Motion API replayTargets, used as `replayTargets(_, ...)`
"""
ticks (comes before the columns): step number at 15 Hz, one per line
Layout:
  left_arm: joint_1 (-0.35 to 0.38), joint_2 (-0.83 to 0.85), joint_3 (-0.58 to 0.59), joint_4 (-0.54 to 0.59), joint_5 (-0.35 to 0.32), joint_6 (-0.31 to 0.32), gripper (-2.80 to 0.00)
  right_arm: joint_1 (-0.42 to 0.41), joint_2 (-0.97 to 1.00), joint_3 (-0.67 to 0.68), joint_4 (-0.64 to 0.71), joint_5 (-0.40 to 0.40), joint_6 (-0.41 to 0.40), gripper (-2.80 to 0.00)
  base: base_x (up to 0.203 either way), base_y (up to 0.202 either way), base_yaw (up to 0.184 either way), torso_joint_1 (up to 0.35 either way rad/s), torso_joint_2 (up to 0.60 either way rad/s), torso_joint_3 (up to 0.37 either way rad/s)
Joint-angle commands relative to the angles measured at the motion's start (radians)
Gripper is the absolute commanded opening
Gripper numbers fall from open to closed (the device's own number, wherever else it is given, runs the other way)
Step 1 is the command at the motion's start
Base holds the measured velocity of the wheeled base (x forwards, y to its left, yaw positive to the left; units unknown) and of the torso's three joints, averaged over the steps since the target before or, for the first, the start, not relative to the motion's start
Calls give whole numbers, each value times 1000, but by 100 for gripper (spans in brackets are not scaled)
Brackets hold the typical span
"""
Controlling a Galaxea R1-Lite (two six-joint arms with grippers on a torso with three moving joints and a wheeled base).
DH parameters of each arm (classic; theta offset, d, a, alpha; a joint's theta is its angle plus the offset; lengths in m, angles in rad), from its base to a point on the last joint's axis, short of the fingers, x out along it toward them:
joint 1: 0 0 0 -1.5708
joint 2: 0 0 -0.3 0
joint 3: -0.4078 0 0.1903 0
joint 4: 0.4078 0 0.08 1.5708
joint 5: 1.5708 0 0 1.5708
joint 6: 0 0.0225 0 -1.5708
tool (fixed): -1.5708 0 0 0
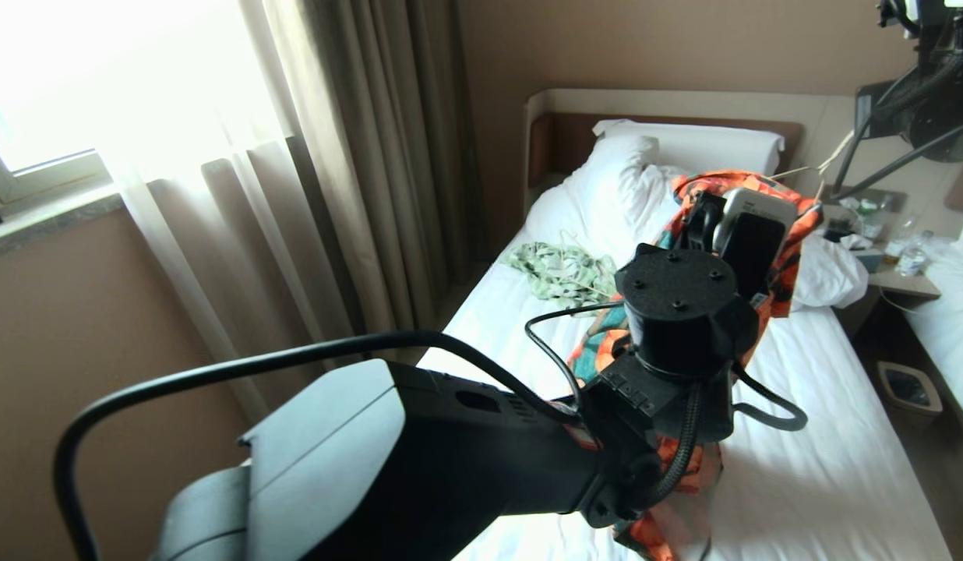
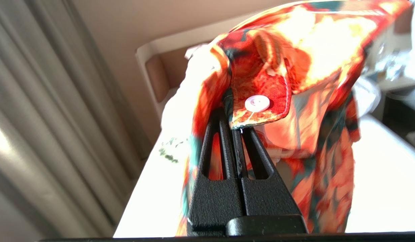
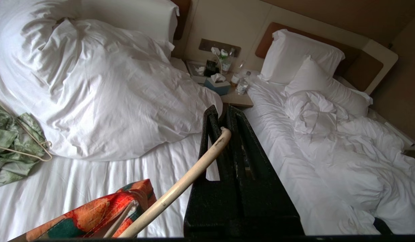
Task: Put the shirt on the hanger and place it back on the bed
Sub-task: Take the clothes hanger out of the clothes
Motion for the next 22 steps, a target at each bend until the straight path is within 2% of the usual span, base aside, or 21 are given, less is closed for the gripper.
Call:
replayTargets(1, 2, -108, 112, -12, 9, 1, -280, -6, 3, 2, 0, -4, -4, -280, 0, 0, 0, 0, 0, 0)
replayTargets(4, 25, -228, 287, -34, 15, -28, -280, -14, -1, 2, -1, -4, -14, -280, 0, 0, 0, 0, 0, 0)
replayTargets(8, 127, -334, 436, -89, 16, -43, -280, -14, -27, 12, -1, -4, -33, -280, 0, 0, 0, 0, 0, 0)
replayTargets(10, 171, -346, 453, -92, 17, -58, -280, -8, -36, 40, -3, -4, -33, -280, 0, 0, 0, 0, 0, 0)
replayTargets(13, 192, -332, 526, -96, 30, -70, -280, 2, -32, 75, -12, -5, -33, -280, 0, 0, 0, 0, 0, 0)
replayTargets(16, 209, -289, 572, -147, 29, -73, -280, 11, -8, 80, -19, -5, -31, -280, 0, 0, 0, 0, 0, 0)
replayTargets(17, 215, -265, 575, -155, 28, -73, 0, 18, 2, 80, -20, -5, -31, -280, 0, 0, 0, 0, 0, 0)
replayTargets(20, 230, -217, 573, -159, 17, -75, 0, 29, 34, 77, -34, -7, -32, -280, 0, 0, 0, 0, 0, 0)
replayTargets(22, 272, -201, 598, -161, -4, -79, 0, 32, 62, 74, -49, -7, -33, -280, 0, 0, 0, 0, 0, 0)
